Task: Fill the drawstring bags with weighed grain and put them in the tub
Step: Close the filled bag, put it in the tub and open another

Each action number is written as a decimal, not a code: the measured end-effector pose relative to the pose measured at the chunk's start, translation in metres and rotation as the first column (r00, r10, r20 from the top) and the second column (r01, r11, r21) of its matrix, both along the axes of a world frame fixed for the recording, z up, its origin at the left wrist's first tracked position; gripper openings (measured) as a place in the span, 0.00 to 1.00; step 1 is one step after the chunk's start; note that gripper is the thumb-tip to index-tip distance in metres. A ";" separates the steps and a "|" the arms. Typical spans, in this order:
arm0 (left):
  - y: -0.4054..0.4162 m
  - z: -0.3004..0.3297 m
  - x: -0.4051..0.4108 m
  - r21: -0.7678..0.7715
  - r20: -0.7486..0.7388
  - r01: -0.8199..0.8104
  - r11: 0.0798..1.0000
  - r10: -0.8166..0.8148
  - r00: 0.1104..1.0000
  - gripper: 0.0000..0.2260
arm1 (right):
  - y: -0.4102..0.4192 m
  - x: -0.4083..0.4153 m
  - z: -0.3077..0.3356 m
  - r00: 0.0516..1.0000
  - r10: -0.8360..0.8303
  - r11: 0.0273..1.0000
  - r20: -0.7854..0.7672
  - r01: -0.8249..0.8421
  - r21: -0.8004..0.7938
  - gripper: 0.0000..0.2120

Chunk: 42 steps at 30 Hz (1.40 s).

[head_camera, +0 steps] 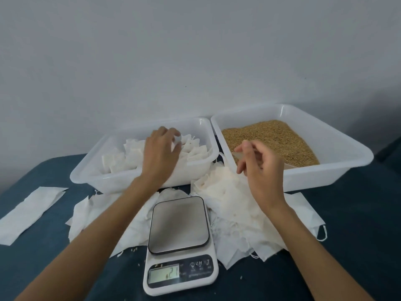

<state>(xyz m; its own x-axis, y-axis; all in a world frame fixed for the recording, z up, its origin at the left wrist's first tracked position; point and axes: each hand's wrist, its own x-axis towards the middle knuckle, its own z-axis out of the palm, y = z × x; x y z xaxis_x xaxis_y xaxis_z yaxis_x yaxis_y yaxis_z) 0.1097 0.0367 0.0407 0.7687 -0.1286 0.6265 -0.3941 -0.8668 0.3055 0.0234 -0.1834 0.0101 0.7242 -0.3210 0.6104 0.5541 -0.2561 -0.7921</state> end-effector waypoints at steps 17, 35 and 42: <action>-0.066 -0.062 -0.101 0.126 -0.151 0.543 0.830 -0.525 0.838 0.05 | -0.001 -0.002 0.006 1.000 -0.001 0.994 0.005 0.000 0.105 0.14; -0.019 -0.062 -0.093 -0.766 -0.053 0.239 0.597 -0.429 0.902 0.12 | 0.045 -0.007 -0.030 0.842 0.407 0.913 -0.353 -0.375 0.160 0.18; -0.014 -0.057 -0.091 -0.971 -0.110 0.025 0.238 -0.534 0.838 0.15 | 0.043 -0.008 -0.029 0.639 0.626 0.779 -0.447 -0.487 0.396 0.14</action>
<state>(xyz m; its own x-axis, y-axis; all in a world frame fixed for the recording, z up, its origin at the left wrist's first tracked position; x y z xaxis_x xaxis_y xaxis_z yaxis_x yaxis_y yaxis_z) 0.0189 0.0226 -0.0164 0.9824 0.0673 0.1743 -0.1857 0.2516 0.9499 0.0153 -0.1404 -0.0187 0.9825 0.1824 0.0389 0.0065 0.1752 -0.9845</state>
